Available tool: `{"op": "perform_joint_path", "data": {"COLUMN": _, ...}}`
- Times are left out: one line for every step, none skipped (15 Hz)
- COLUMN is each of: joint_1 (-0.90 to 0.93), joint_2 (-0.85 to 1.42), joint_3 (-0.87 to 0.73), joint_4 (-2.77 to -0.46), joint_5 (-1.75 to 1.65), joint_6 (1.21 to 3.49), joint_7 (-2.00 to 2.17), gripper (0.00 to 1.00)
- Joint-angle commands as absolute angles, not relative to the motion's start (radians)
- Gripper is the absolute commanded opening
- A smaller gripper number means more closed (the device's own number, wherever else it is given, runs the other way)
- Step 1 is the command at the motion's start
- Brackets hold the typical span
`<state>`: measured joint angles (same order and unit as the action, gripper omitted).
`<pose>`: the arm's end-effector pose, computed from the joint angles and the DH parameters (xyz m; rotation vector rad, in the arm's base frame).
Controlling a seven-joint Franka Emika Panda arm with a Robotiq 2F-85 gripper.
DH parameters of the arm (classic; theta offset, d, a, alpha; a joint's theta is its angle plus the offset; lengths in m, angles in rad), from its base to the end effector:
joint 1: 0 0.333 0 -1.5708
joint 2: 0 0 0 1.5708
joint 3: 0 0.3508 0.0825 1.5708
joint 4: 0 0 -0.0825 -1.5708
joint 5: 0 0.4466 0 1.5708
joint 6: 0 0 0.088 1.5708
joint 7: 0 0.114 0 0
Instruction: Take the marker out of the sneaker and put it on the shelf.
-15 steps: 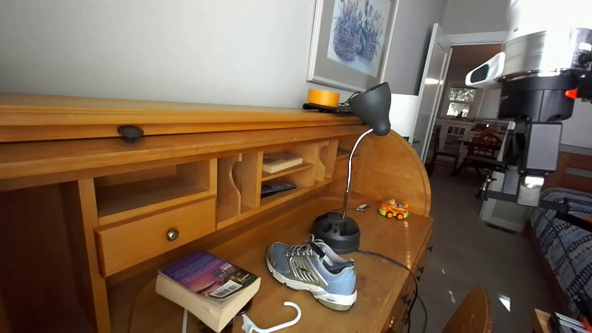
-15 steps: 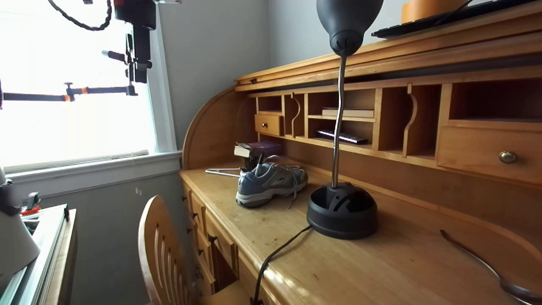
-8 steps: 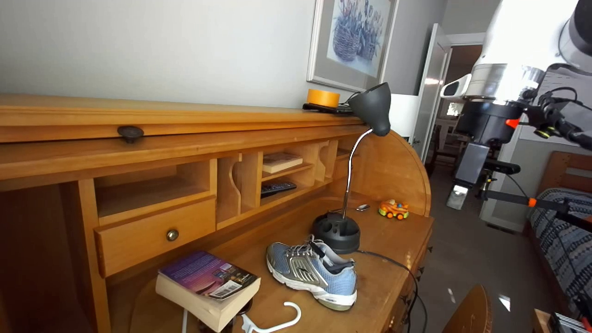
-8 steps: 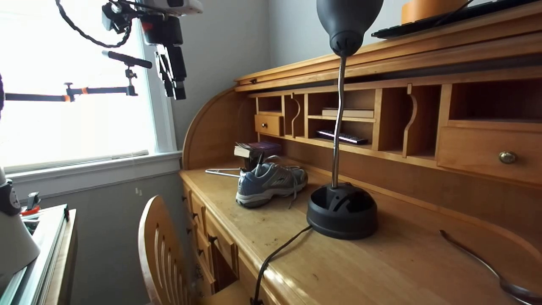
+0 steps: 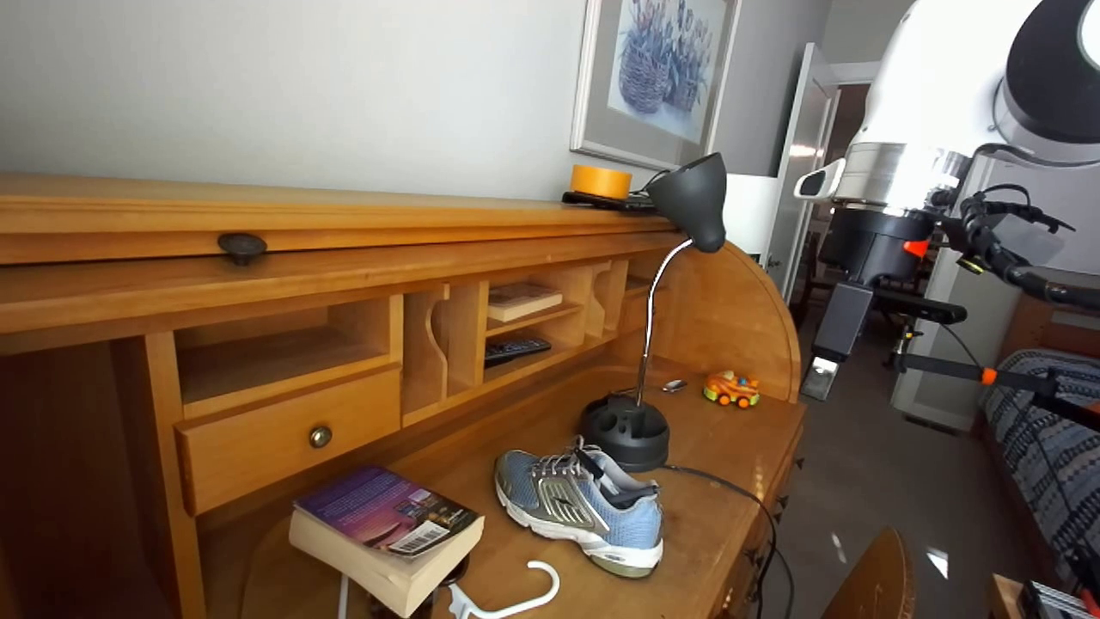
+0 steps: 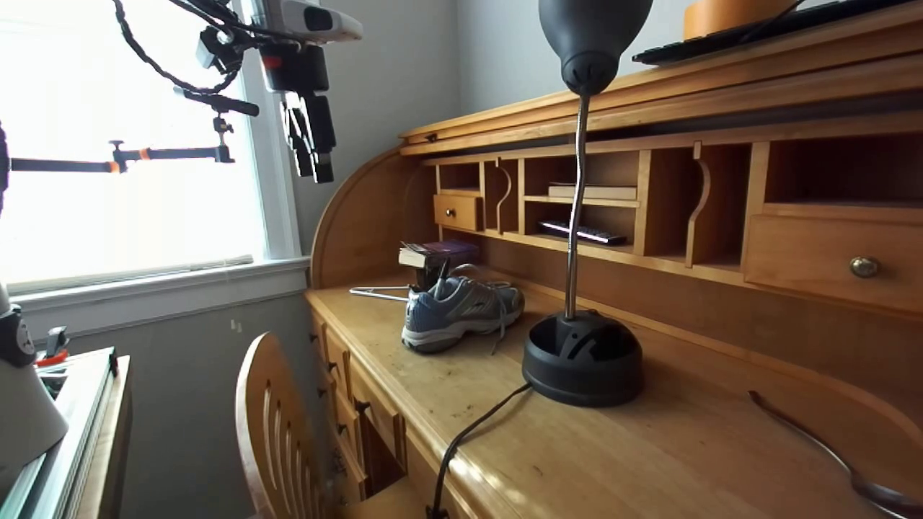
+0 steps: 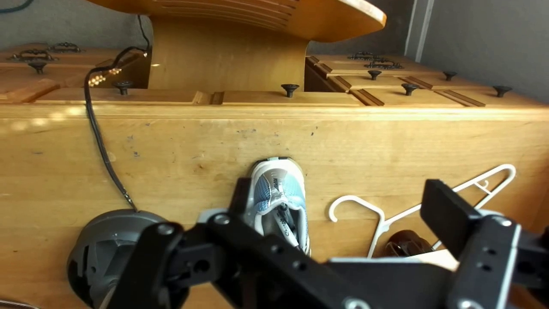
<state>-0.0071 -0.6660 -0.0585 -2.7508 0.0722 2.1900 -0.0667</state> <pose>0.3767 -0.0197 0.4078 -3.0462 0.0414 -0.1667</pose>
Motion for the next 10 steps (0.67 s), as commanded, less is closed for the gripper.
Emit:
{"op": "perform_joint_path", "data": {"joint_1": -0.022, "joint_2": -0.635, "joint_3": -0.044, "joint_4": -2.748, "joint_5": 0.060, "joint_6": 2.223, "joint_7": -0.036, "gripper": 1.00}}
{"op": "perform_joint_path", "data": {"joint_1": -0.028, "joint_2": -0.599, "joint_3": -0.048, "joint_4": -2.737, "joint_5": 0.063, "joint_6": 2.246, "joint_7": -0.028, "gripper": 1.00}}
{"op": "perform_joint_path", "data": {"joint_1": -0.039, "joint_2": -0.570, "joint_3": -0.048, "joint_4": -2.734, "joint_5": 0.061, "joint_6": 2.288, "joint_7": -0.012, "gripper": 1.00}}
{"op": "perform_joint_path", "data": {"joint_1": -0.045, "joint_2": -0.534, "joint_3": -0.052, "joint_4": -2.722, "joint_5": 0.062, "joint_6": 2.314, "joint_7": -0.007, "gripper": 1.00}}
{"op": "perform_joint_path", "data": {"joint_1": -0.048, "joint_2": -0.507, "joint_3": -0.056, "joint_4": -2.718, "joint_5": 0.065, "joint_6": 2.347, "joint_7": -0.006, "gripper": 1.00}}
{"op": "perform_joint_path", "data": {"joint_1": -0.056, "joint_2": -0.471, "joint_3": -0.055, "joint_4": -2.709, "joint_5": 0.062, "joint_6": 2.380, "joint_7": 0.003, "gripper": 1.00}}
{"op": "perform_joint_path", "data": {"joint_1": -0.056, "joint_2": -0.440, "joint_3": -0.057, "joint_4": -2.704, "joint_5": 0.065, "joint_6": 2.412, "joint_7": 0.001, "gripper": 1.00}}
{"op": "perform_joint_path", "data": {"joint_1": -0.059, "joint_2": -0.406, "joint_3": -0.056, "joint_4": -2.694, "joint_5": 0.068, "joint_6": 2.439, "joint_7": 0.008, "gripper": 1.00}}
{"op": "perform_joint_path", "data": {"joint_1": -0.061, "joint_2": -0.373, "joint_3": -0.055, "joint_4": -2.683, "joint_5": 0.066, "joint_6": 2.460, "joint_7": 0.012, "gripper": 1.00}}
{"op": "perform_joint_path", "data": {"joint_1": -0.060, "joint_2": -0.340, "joint_3": -0.055, "joint_4": -2.672, "joint_5": 0.067, "joint_6": 2.483, "joint_7": 0.013, "gripper": 1.00}}
